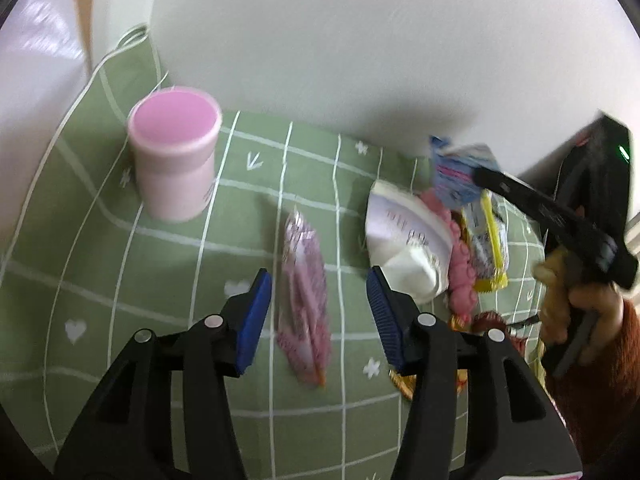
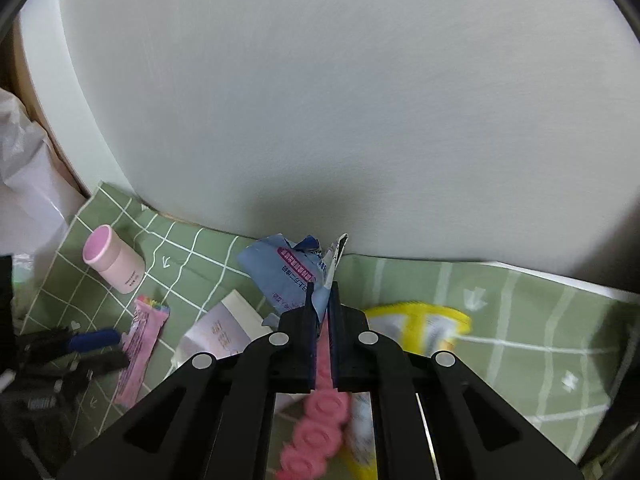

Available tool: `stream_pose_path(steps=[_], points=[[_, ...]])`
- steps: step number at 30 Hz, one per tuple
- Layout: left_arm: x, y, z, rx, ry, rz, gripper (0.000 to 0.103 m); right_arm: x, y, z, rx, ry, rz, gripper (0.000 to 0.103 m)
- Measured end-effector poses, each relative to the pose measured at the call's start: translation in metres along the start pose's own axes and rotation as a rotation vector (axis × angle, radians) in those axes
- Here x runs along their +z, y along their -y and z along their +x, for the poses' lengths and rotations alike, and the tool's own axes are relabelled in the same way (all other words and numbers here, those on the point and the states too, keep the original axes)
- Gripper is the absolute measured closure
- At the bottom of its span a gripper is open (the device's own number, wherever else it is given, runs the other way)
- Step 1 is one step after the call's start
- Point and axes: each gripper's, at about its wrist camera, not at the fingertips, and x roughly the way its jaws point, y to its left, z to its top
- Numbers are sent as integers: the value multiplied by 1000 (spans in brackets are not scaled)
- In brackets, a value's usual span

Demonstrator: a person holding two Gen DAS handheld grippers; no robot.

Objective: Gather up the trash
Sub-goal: 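Carry the pink and blue wrappers over the yellow trash bag with both tools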

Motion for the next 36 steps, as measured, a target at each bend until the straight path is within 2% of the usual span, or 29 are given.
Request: stream_pose_path(steps=[4, 6, 9, 10, 12, 19, 26, 33, 36], points=[[17, -1, 15, 12, -39, -21, 56, -11, 13, -29, -43, 39, 37, 97], [20, 1, 22, 42, -56, -5, 61, -20, 22, -43, -55, 47, 71, 97], [20, 7, 29, 100, -81, 28, 77, -33, 28, -60, -91, 55, 74, 97], [18, 7, 31, 102, -93, 31, 83, -36, 28, -63, -101, 58, 72, 97], [16, 9, 31, 88, -94, 37, 87, -43, 33, -70, -125, 63, 79, 97], [17, 37, 7, 3, -13, 75, 89, -64, 52, -93, -166, 89, 176, 97], [31, 84, -13, -85, 59, 139, 89, -82, 60, -124, -224, 118, 204, 97], [50, 147, -33, -190, 124, 273, 89, -92, 73, -172, -309, 202, 262, 97], [54, 180, -44, -259, 158, 346, 89, -98, 75, -196, -354, 235, 273, 97]])
